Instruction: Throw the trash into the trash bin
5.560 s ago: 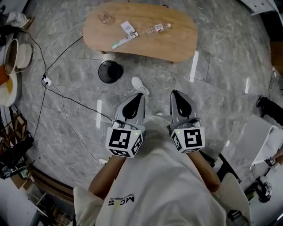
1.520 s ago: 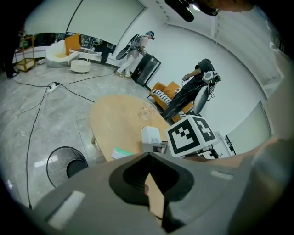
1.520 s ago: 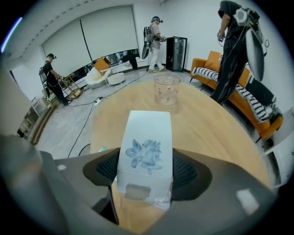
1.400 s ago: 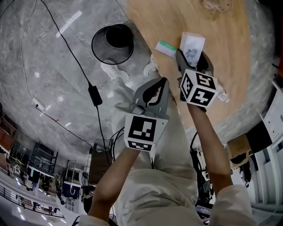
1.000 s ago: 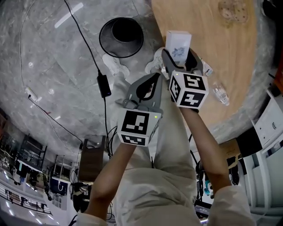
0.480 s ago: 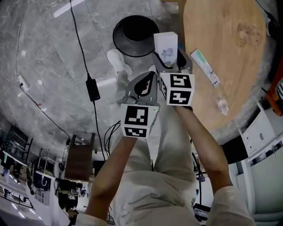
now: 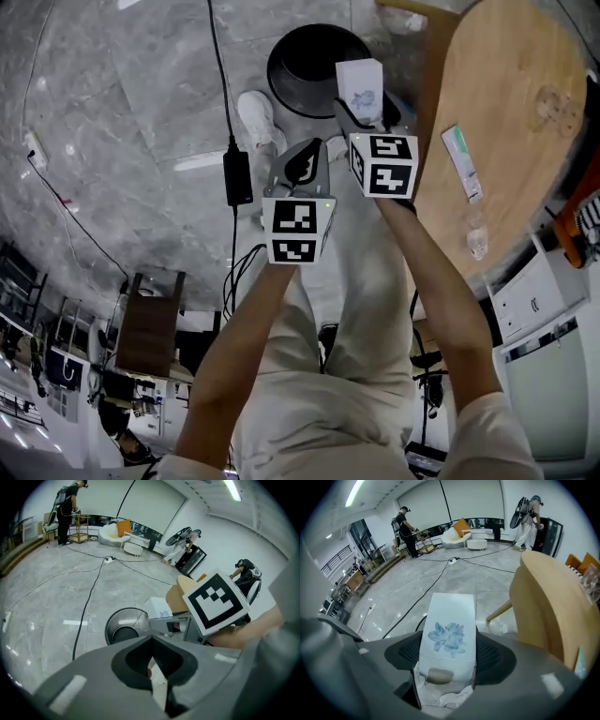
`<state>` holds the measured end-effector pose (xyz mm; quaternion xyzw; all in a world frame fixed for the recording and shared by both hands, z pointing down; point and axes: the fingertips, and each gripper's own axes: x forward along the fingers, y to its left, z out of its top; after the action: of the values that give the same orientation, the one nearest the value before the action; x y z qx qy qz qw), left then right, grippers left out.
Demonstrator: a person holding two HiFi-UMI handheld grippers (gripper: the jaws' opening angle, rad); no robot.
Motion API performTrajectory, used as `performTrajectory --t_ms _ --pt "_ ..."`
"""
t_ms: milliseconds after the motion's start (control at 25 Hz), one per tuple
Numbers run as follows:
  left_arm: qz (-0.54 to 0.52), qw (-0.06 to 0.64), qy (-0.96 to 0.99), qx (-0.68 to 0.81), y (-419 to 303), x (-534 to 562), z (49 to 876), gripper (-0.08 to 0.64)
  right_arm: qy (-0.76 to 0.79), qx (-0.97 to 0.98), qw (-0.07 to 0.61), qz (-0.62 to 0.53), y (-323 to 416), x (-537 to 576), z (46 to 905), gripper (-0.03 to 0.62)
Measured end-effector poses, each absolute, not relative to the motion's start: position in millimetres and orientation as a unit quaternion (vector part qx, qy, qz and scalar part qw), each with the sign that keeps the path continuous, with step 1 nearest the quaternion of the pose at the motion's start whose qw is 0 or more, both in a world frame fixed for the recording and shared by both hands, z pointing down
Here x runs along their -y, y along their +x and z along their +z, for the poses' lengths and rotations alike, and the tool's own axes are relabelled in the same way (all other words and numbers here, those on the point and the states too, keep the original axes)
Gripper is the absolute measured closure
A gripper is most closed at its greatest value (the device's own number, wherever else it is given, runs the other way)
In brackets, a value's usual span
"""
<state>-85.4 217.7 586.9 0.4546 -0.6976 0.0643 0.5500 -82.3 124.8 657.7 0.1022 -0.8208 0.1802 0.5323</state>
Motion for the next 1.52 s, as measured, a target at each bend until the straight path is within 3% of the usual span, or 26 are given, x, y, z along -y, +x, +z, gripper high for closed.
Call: performTrajectory --t_ms 320,720,800,880,1080,1120,1280,1520 --pt "0.089 0.566 0.449 0.686 -88 -241 631 0.559 0.058 0.797 0.586 0.135 -72 -151 717 0.239" --pt "0.113 0.593 0.438 0.667 -87 -261 671 0.559 0.077 0.790 0.588 0.157 -76 -143 765 0.236" --pt "0.119 0.586 0.440 0.670 -89 -260 671 0.559 0.070 0.787 0.594 0.148 -75 -143 770 0.223" --pt "0.121 0.586 0.439 0.671 -87 -261 669 0.559 0.066 0.782 0.604 0.140 -67 -144 770 0.158" --pt "0.122 0.584 0.440 0.671 -88 -259 664 0.559 0.054 0.776 0.610 0.154 -54 -150 758 0.155" --pt "0.123 0.582 0.441 0.672 -89 -257 663 0.559 0.050 0.776 0.610 0.155 -52 -150 753 0.187" --pt "0.125 0.570 0.445 0.679 -93 -248 650 0.559 0.053 0.788 0.599 0.135 -49 -146 723 0.561" --pt "0.134 0.552 0.458 0.684 -101 -236 630 0.559 0.024 0.779 0.599 0.183 -50 -157 698 0.565"
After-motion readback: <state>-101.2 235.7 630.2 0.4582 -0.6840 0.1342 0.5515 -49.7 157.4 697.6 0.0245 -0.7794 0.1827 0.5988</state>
